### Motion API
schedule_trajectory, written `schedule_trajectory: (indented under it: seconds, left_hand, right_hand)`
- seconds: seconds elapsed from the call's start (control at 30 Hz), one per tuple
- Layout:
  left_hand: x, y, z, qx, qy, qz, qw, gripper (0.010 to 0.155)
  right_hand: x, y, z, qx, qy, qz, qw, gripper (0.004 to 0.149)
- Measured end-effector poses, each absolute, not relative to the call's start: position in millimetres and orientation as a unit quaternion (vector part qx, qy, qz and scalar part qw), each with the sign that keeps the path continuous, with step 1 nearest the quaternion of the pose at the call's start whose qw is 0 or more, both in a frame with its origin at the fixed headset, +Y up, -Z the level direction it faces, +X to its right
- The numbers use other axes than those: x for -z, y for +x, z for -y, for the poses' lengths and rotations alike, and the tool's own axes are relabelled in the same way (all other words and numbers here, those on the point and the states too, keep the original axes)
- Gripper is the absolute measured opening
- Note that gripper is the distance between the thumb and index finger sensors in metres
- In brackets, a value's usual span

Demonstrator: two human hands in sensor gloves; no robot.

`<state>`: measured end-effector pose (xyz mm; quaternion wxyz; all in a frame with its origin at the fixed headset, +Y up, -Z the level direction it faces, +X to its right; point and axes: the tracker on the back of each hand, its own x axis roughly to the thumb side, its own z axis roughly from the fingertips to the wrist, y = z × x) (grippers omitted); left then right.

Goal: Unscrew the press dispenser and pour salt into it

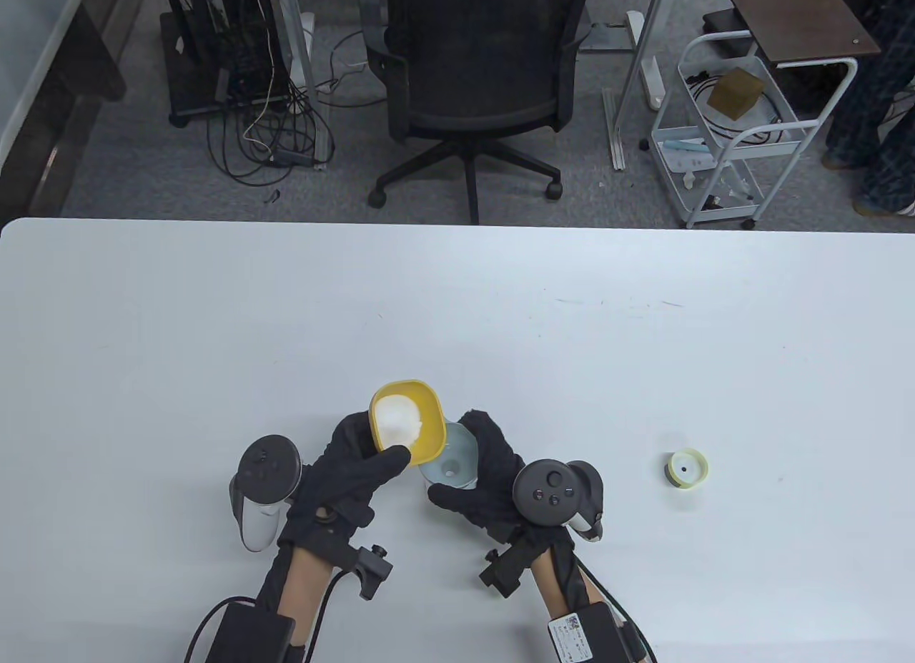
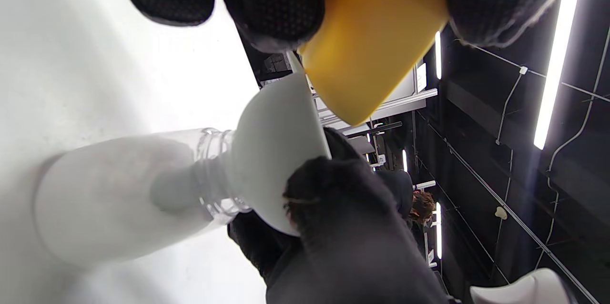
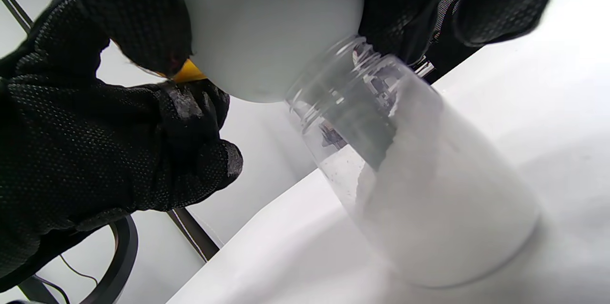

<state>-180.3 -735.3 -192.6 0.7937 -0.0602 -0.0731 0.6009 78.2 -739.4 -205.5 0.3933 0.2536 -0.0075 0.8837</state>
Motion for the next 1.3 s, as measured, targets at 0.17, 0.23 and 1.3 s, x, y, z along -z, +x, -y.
schedule_trajectory:
  seconds: [0.17, 0.23, 1.3]
  left_hand:
    - [189.2, -176.2, 729.3, -0.568, -0.038, 0.078, 0.819, 0.1]
    - [187.5, -174.1, 726.1, -0.553, -0.027, 0.079, 0.829, 0.1]
    - [178.8, -154.2, 713.1, -0.437, 0.035, 0.102, 0.893, 0.098]
  right_hand:
    - [205.2, 78.2, 739.4, -0.885, 0.253, 0.01, 0.39, 0.112]
    - [205.1, 78.1, 739.4, -0.886, 0.253, 0.01, 0.389, 0.112]
    - [204.4, 77.8, 739.3, -0.888, 0.254, 0.01, 0.383, 0.112]
